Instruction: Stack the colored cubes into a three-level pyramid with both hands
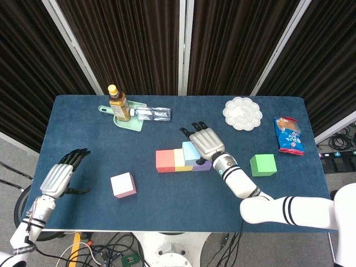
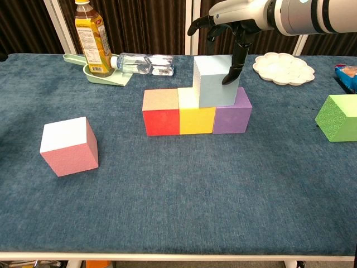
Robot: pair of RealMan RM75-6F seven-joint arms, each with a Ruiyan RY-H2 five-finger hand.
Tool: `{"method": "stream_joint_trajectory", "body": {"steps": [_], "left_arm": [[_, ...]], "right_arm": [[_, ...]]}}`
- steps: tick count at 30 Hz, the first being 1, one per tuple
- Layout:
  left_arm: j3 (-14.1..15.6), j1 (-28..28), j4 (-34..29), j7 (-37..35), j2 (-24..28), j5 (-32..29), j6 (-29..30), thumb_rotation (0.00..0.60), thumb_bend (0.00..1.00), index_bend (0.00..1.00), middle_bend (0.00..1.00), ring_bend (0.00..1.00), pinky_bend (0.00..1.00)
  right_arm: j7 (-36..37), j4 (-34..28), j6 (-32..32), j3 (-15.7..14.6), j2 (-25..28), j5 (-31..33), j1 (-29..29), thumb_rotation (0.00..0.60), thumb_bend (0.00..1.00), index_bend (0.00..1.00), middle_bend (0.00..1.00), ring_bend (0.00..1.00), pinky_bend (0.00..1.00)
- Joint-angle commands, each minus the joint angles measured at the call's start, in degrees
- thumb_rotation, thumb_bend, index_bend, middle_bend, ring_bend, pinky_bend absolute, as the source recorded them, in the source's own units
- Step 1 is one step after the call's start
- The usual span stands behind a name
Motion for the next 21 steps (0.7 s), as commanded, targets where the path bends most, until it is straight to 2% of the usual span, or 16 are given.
{"method": "stream_joint_trajectory", "body": {"steps": [1,21], "left_arm": [[0.0,0.0,0.0,-0.1,0.0,0.0,0.0,0.600,0.00,0.10,0.05,0.00,0.11],[0.0,0.1,0.0,-0.3,0.1,0.2,0.1,0.600,0.00,0.10,0.05,0.00,0.11]], "right_arm": [[0.0,0.1,0.2,0.1,-0.2,-0.1,-0.1,0.600,0.05,0.00,0.35,0.00,0.00],[-0.1,-0.3,1.3,0.8,-0.4,-0.7,-0.9,0.600,0.05,0.00,0.40,0.00,0.00]]}}
